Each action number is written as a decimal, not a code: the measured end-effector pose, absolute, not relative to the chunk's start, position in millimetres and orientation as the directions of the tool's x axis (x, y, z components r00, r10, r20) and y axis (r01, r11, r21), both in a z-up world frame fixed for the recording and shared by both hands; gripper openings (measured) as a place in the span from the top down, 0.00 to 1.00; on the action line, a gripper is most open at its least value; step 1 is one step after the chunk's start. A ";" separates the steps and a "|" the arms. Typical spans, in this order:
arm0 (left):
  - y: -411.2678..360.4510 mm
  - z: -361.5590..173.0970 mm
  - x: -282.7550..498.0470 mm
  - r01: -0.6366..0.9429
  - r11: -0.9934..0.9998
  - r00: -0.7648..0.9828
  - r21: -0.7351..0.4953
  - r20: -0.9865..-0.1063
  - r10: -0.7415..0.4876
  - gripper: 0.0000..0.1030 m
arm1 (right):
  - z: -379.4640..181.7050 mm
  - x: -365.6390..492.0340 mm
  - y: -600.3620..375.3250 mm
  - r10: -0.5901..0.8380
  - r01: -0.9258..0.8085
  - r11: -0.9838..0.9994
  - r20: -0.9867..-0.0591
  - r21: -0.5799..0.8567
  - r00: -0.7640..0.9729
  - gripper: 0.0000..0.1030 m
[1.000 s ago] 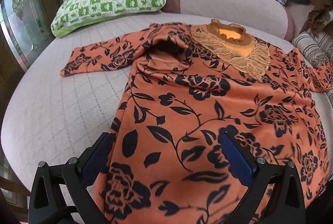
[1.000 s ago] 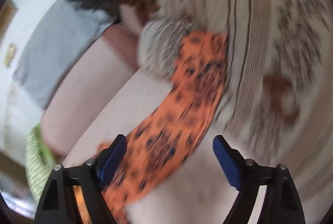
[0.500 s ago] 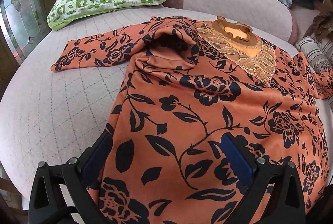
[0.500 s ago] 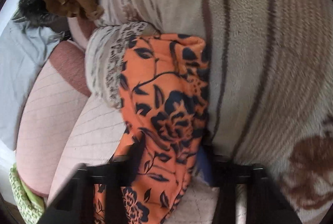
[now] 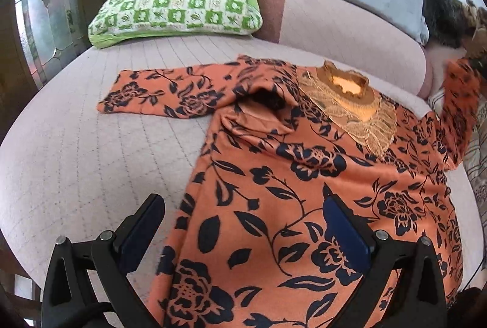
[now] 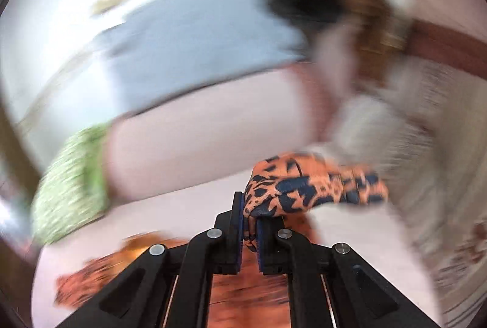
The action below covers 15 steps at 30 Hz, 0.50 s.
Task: Fold small clothes
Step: 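Grasp the blouse sleeve cuff with the right tool and lift it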
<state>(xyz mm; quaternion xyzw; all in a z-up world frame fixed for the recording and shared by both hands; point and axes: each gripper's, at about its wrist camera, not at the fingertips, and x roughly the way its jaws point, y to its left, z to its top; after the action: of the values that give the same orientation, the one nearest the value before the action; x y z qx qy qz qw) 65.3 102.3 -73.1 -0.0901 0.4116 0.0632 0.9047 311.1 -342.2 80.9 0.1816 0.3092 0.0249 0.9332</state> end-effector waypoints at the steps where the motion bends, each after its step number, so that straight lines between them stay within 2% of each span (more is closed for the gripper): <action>1: 104.6 -71.8 64.2 -0.192 0.974 0.657 -0.117 -0.753 0.039 0.00 | 83.7 308.0 -311.4 0.197 0.020 0.933 -0.560 0.358 0.805 0.93; 4: 112.6 -69.1 61.8 -0.207 0.969 0.662 -0.135 -0.749 0.038 0.00 | 59.9 305.4 -218.7 0.306 -0.082 0.923 -0.587 0.376 0.750 0.91; 6: 116.5 -69.3 61.4 -0.215 0.965 0.659 -0.148 -0.752 0.032 0.00 | 17.9 316.0 -153.9 0.323 -0.136 0.939 -0.677 0.315 0.661 0.81; 7: 117.6 -69.5 61.4 -0.216 0.964 0.657 -0.153 -0.753 0.028 0.00 | -11.9 321.7 -123.1 0.333 -0.168 0.942 -0.734 0.291 0.592 0.61; 8: 117.9 -69.5 60.8 -0.213 0.965 0.657 -0.152 -0.753 0.027 0.00 | -34.3 326.3 -105.3 0.327 -0.185 0.945 -0.776 0.270 0.539 0.28; 9: 117.9 -68.7 60.0 -0.210 0.967 0.659 -0.145 -0.752 0.030 0.00 | -67.5 329.8 -85.3 0.309 -0.196 0.950 -0.834 0.244 0.458 0.23; 11: 117.3 -66.8 57.6 -0.206 0.969 0.666 -0.138 -0.745 0.035 0.00 | -90.2 319.7 -76.1 0.316 -0.205 0.946 -0.859 0.252 0.403 0.23; 15: 113.5 -66.3 61.6 -0.190 0.967 0.666 -0.168 -0.746 0.001 0.00 | -67.9 302.4 -115.4 0.388 -0.219 0.922 -0.789 0.320 0.476 0.23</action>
<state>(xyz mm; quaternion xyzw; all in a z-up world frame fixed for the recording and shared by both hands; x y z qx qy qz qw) 61.6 113.5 -66.3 -0.1164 0.4049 0.0529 0.9054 302.4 -115.4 -67.9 0.0876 0.4800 0.1775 0.8546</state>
